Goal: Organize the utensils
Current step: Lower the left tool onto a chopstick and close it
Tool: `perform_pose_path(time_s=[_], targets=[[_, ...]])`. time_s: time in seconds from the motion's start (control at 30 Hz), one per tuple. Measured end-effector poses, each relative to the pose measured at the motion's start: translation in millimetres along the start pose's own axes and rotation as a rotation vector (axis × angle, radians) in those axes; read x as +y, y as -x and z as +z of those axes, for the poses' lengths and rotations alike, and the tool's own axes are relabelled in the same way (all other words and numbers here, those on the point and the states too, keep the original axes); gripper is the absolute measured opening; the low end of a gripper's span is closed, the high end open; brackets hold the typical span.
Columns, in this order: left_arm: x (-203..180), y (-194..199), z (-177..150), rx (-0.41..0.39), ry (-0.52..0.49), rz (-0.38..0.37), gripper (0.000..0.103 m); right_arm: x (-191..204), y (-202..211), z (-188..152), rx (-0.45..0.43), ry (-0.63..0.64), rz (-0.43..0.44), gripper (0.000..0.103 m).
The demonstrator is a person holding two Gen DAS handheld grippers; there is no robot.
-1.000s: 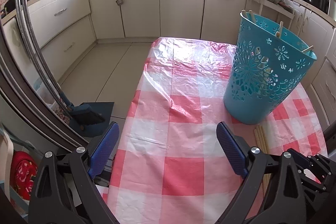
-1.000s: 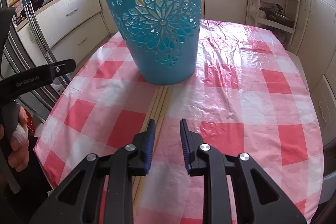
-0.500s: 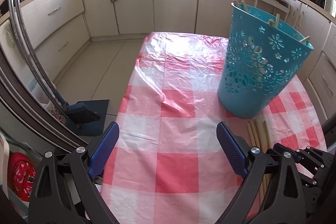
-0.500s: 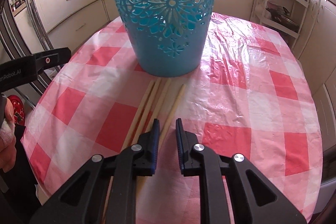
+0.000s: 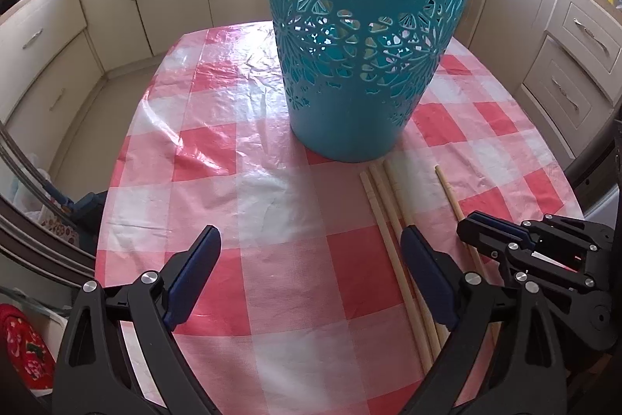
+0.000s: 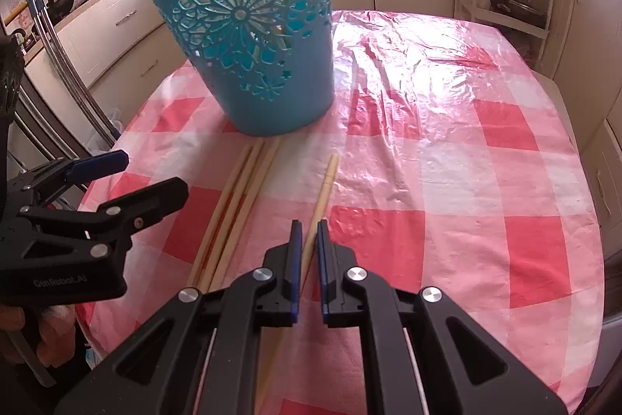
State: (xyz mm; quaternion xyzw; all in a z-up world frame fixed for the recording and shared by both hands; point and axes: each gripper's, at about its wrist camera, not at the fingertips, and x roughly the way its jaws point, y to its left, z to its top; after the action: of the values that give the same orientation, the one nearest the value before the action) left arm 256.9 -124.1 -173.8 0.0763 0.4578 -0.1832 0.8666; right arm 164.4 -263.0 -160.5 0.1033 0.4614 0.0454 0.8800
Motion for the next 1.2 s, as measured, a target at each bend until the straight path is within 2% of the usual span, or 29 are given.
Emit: perform_pose_path(time_s=[0.13,0.23,0.5,0.67,0.8,0.87,0.97,1.03,1.07,1.1,1.13,1.2], targets=[[0.8,-8.6,-0.9,0.028,0.018,-0.004,0.090,-2.4,-0.5,0.7,-0.003,-0.009,0.016,0.008],[0.0,-8.8,-0.4,0.019,0.027,-0.023,0.090,-3.8,-0.1,1.3,-0.003,-0.013,0.021,0.008],[-11.4,-22.5,-5.1,0.067,-0.022,0.020,0.090,-4.7,-0.1,0.8,-0.006,-0.020,0.025,0.008],[-7.2,-28.3,-4.8,0.086,-0.003,0.040,0.088,-4.4,-0.5,1.4,-0.010,-0.022,0.022,0.008],[-9.0,-30.5,-2.9,0.085,-0.005,0.041,0.088,-5.0,-1.3,2.1,-0.014,-0.028,0.022,0.008],[-11.3,-30.5,-2.0,0.076,-0.014,0.040,0.084,-5.6,-2.2,3.3,-0.017,-0.033,0.023,0.008],[-15.5,-27.6,-0.4,0.049,-0.037,0.021,0.064,-5.7,-4.2,6.1,-0.020,-0.037,0.018,0.008],[-17.8,-25.9,1.0,0.038,-0.053,0.008,0.036,-5.4,-5.5,8.0,-0.019,-0.035,0.014,0.008],[-18.0,-25.4,1.6,0.036,-0.055,-0.002,0.030,-4.7,-5.8,8.8,-0.018,-0.029,0.011,0.008],[-17.7,-25.0,2.0,0.036,-0.055,-0.012,0.018,-3.7,-5.6,8.8,-0.016,-0.022,0.008,0.008],[-17.4,-24.6,2.1,0.039,-0.053,-0.027,0.011,-3.0,-5.7,9.3,-0.015,-0.017,0.006,0.008],[-16.8,-24.1,2.1,0.041,-0.048,-0.045,0.010,-3.7,-5.8,9.1,-0.015,-0.020,0.009,0.008]])
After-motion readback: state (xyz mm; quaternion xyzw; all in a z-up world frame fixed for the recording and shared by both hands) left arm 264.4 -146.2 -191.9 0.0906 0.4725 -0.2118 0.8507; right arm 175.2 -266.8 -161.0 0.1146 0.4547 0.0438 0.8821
